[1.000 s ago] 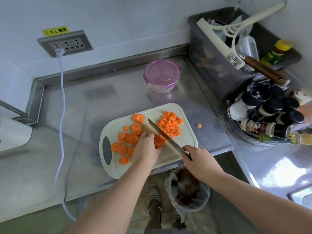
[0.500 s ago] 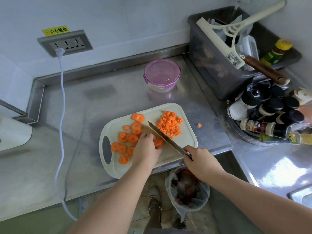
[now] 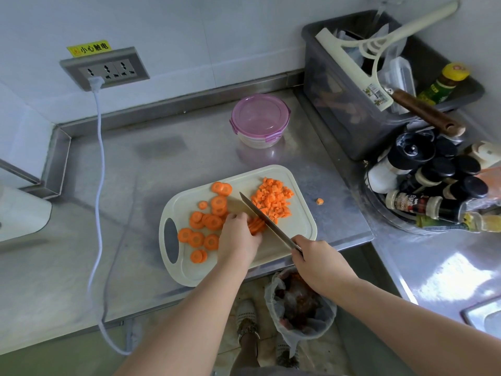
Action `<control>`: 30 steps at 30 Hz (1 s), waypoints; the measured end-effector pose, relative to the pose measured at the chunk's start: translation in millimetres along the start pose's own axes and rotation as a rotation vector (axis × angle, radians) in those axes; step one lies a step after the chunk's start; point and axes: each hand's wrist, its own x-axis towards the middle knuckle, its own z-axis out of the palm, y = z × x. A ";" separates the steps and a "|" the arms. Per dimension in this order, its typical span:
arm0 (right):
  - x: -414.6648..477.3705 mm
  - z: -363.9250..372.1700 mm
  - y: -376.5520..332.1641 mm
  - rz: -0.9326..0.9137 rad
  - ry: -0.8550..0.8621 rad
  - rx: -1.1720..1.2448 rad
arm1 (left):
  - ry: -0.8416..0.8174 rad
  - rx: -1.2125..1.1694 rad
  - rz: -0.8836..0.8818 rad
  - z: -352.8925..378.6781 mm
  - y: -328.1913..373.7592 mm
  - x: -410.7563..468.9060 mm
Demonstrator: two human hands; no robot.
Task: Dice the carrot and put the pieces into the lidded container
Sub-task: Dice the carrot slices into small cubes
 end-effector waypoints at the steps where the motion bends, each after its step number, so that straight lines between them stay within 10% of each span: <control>1: 0.0 -0.1 0.2 -0.004 0.000 0.003 | 0.006 -0.014 0.006 -0.3 -1.0 -0.9; 30: -8.6 10.9 -7.7 -0.048 -0.006 -0.145 | 0.113 -0.070 0.003 -0.5 -4.8 -8.6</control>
